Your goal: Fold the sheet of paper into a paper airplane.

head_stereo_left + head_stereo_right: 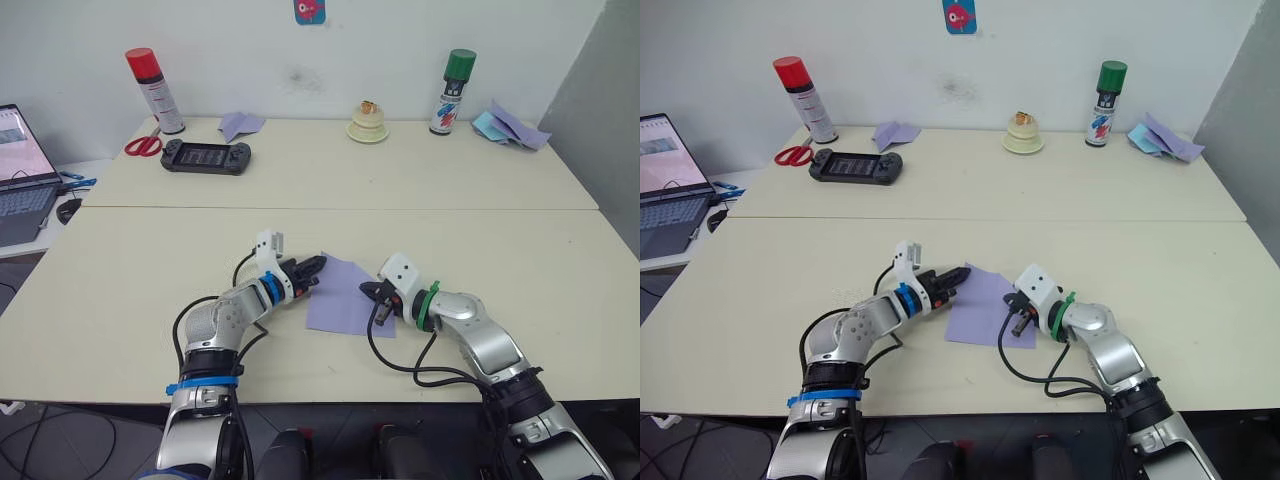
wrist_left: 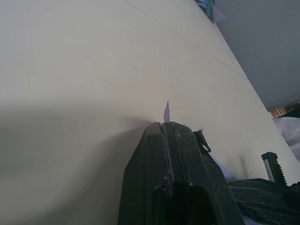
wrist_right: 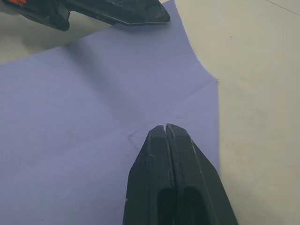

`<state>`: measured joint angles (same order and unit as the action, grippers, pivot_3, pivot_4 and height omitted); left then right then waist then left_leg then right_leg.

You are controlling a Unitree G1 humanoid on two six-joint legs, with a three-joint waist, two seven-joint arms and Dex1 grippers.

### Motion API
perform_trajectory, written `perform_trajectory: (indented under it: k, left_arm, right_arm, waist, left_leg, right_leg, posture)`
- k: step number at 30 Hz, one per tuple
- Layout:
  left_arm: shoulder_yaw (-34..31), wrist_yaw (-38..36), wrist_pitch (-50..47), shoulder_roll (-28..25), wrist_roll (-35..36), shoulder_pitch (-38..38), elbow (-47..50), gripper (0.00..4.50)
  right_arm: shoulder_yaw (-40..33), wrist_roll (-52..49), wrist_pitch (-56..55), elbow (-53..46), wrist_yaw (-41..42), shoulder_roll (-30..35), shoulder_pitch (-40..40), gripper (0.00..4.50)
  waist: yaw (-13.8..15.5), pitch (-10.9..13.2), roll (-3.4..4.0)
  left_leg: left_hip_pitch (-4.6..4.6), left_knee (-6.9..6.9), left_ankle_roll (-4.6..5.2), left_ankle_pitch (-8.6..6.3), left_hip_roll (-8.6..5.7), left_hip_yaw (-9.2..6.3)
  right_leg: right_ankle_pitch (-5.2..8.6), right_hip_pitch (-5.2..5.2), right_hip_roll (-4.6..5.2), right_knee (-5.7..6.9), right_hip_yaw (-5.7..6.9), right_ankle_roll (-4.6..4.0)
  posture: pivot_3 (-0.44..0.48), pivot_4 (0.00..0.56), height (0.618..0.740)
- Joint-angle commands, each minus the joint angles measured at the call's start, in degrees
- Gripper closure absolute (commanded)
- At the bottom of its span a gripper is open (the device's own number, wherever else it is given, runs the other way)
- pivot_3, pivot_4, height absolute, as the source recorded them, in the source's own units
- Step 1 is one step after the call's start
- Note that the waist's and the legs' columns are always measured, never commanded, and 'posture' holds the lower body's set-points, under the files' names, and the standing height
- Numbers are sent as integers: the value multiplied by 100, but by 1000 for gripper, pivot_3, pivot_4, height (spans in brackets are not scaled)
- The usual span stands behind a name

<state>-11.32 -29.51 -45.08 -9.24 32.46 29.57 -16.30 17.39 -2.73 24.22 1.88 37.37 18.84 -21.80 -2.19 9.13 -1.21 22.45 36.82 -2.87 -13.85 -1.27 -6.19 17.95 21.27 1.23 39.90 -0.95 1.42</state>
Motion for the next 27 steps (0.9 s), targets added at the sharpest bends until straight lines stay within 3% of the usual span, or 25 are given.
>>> perform_trajectory:
  k: [1,7,15,27]
  left_arm:
    - [330,-221,316,-178,-252,97,223,4487]
    - [1248,-743,1171,-650,-1042,99,678,4487]
    - [2740,-1414,2837,-1372,-2636,95,825,4487]
    - [3156,-1565,4278,-1457,-3528,-85,272,4487]
  right_arm:
    - [192,176,189,215,-8,1,104,4500]
    - [191,179,189,238,-13,-11,97,4500]
    - [192,196,183,292,-26,-85,59,4500]
    - [144,247,222,222,-81,-179,155,4500]
  waist:
    - [0,0,0]
    - [0,0,1]
    - [0,1,3]
    - [2,2,4]
  left_leg:
    - [0,0,0,0,0,0]
    - [0,-3,-1,0,1,1]
    - [-3,-13,-1,1,1,4]
    - [-4,-15,1,0,1,4]
  right_leg:
    - [0,0,0,0,0,0]
    - [-1,2,-1,-1,-2,-1]
    - [0,2,-1,-7,-6,-1]
    - [1,2,0,-7,-5,-1]
  posture:
    - [0,150,722]
    - [0,150,722]
    - [0,150,722]
    - [0,150,722]
